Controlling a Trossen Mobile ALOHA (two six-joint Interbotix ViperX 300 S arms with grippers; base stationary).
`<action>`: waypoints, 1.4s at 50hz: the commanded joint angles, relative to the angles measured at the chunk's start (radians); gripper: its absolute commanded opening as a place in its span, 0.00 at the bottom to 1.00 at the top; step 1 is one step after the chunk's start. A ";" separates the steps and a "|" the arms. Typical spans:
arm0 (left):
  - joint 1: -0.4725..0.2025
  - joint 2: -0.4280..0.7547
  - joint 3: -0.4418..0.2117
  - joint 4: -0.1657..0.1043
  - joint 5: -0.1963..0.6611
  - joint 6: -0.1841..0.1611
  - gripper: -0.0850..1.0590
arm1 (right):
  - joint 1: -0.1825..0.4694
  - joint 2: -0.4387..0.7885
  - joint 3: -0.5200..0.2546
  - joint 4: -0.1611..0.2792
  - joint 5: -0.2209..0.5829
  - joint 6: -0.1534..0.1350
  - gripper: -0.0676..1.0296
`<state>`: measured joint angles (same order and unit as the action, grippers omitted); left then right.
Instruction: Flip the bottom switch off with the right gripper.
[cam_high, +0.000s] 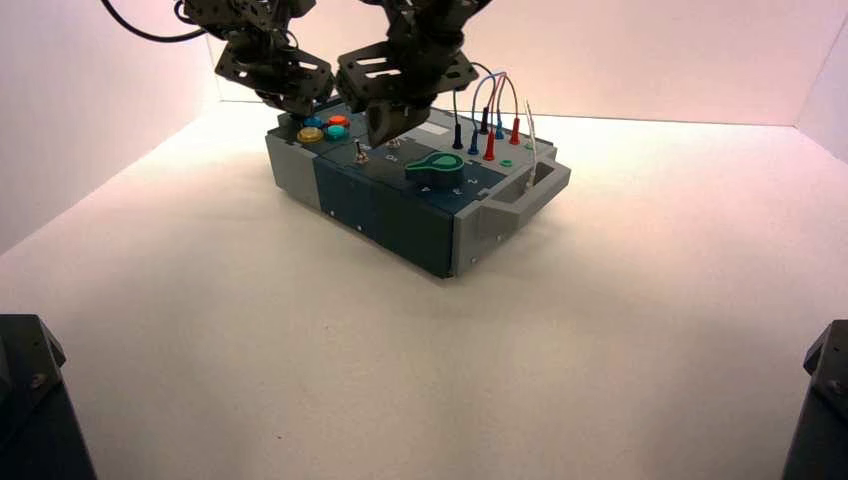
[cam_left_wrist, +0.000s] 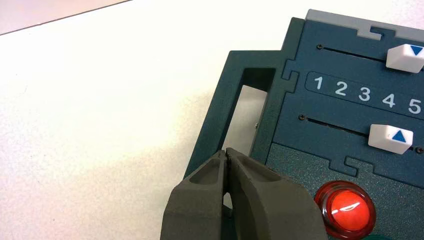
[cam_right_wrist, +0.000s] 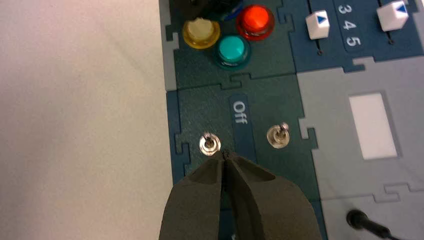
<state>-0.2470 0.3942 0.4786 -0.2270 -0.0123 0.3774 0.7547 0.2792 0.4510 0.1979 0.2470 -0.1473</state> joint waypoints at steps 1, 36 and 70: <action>-0.009 -0.020 -0.014 -0.002 0.003 0.000 0.05 | -0.002 -0.052 -0.003 0.002 -0.014 0.002 0.04; -0.009 -0.029 -0.014 0.000 0.006 0.002 0.05 | -0.086 -0.193 0.083 -0.018 -0.064 0.002 0.04; -0.009 -0.054 -0.012 0.003 0.009 0.009 0.05 | -0.110 -0.202 0.129 -0.018 -0.132 0.000 0.04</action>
<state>-0.2485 0.3850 0.4771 -0.2255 0.0000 0.3835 0.6427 0.0982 0.5875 0.1779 0.1289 -0.1473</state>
